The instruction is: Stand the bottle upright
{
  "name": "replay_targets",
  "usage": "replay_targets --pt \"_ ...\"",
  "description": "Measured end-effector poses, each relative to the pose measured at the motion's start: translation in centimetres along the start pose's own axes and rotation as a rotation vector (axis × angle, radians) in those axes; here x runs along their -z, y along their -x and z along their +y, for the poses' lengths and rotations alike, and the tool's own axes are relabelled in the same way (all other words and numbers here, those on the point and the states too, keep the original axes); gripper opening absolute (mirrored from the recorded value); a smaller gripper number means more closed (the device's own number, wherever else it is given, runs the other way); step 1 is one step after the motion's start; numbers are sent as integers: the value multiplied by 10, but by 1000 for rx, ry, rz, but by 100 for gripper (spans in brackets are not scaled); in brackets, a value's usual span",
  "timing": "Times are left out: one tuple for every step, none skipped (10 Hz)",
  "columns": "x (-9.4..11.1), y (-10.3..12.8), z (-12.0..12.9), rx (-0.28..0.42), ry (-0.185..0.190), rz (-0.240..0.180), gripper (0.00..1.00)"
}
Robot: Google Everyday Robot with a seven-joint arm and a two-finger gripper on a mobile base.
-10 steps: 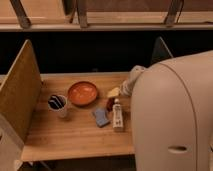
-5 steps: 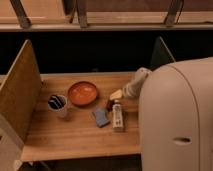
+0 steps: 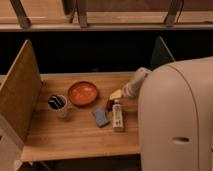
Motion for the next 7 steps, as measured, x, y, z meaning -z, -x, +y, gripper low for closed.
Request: replay_targets --pt "-6 -2 1 -8 -4 -3 80" --pt "-17 -4 -1 -12 -10 -12 80" --pt "-26 -5 -4 -8 -11 -23 80" --pt "-35 -6 -7 -1 -10 -37 80" --pt "-42 -6 -8 -1 -7 -47 80" --pt "-51 -5 -6 -6 0 -65 80" --pt "-59 -2 -3 -16 6 -83 80"
